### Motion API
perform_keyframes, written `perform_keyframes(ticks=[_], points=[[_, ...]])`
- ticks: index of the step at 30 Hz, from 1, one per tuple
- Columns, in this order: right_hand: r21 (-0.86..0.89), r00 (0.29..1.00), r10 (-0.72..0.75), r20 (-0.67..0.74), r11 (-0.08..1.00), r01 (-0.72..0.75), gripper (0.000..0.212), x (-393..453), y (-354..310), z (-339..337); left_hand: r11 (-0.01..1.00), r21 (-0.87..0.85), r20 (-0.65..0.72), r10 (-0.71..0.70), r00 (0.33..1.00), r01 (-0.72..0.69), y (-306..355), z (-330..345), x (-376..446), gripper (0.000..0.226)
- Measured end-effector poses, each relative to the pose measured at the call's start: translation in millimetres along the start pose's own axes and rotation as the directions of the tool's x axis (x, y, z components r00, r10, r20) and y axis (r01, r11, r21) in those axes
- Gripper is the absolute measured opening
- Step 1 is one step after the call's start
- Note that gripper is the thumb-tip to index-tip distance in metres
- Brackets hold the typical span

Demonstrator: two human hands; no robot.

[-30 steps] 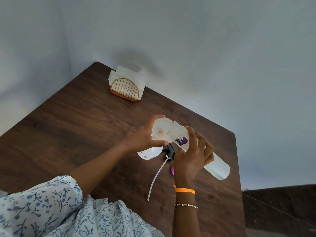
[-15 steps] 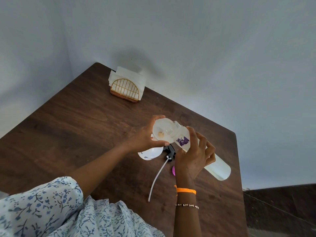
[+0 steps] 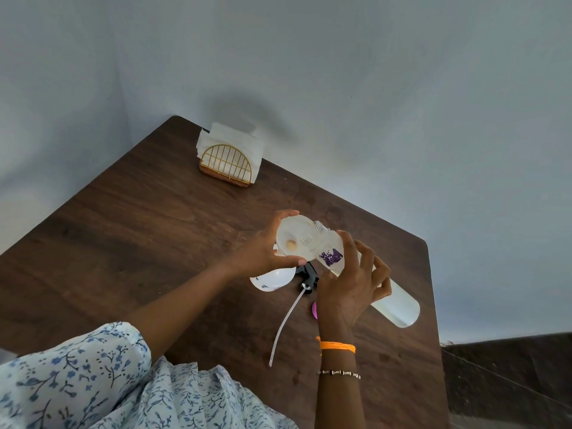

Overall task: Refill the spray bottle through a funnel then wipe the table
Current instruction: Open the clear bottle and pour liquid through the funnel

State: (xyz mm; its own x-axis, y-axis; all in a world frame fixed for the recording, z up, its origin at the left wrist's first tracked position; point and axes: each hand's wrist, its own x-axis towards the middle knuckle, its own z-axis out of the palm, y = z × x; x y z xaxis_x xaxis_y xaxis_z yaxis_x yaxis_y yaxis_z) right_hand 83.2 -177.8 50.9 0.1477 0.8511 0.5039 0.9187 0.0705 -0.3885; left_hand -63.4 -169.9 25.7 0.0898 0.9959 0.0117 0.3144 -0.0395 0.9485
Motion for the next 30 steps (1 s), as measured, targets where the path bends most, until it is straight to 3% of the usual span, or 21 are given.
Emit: perform_keyframes(ticks=[30], points=[[-0.057,1.000,0.014,0.012,0.998,-0.014,0.071,3.4,-2.3,0.0,1.000,0.008,0.007,0.000,1.000,0.000,-2.3,0.3,1.6,0.087]])
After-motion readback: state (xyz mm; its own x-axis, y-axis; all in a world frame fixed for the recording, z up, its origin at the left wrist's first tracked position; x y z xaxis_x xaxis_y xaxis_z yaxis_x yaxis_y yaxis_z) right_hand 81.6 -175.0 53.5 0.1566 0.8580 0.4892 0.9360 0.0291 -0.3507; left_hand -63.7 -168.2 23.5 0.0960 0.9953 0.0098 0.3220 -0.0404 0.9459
